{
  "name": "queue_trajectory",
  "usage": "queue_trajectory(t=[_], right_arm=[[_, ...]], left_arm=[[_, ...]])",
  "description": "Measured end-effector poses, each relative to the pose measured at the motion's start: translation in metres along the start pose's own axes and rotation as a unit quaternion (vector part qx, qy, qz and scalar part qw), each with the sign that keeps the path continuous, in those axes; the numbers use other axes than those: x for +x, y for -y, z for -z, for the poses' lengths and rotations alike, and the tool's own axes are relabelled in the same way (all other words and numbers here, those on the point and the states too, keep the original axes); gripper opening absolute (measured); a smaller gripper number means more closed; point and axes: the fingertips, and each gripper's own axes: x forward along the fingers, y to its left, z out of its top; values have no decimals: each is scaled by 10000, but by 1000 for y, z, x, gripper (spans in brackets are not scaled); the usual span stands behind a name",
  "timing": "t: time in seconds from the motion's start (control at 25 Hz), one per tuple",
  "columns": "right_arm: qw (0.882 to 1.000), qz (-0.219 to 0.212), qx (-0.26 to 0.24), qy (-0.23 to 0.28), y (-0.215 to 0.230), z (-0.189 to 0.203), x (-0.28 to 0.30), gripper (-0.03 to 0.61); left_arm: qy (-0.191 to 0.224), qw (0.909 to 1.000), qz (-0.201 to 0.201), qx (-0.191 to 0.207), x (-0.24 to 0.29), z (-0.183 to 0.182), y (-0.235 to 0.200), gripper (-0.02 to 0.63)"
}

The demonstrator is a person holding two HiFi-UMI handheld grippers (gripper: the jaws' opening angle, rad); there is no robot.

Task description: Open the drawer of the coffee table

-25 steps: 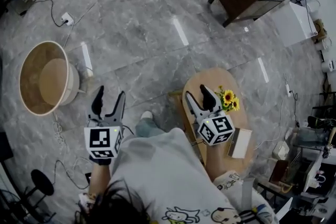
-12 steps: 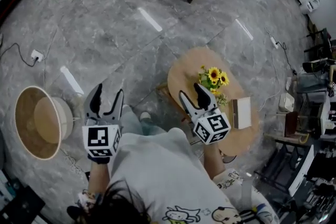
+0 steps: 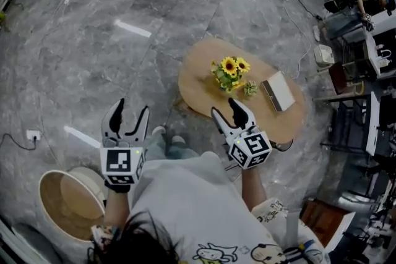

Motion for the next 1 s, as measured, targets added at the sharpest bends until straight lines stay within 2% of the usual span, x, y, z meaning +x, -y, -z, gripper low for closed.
queue_trajectory(t=[0.28, 0.52, 1.0], right_arm=[[9959, 863, 287, 19, 15, 6, -11, 221], [9909, 1256, 487, -42, 19, 14, -22, 220], [9860, 1459, 729, -357, 30, 60, -33, 221]], left_arm=[[-186, 9941, 1005, 349, 42, -7, 10, 242], [-370, 9843, 1656, 493, 66, -6, 30, 242], [-859, 9682, 2242, 699, 88, 42, 69, 242]])
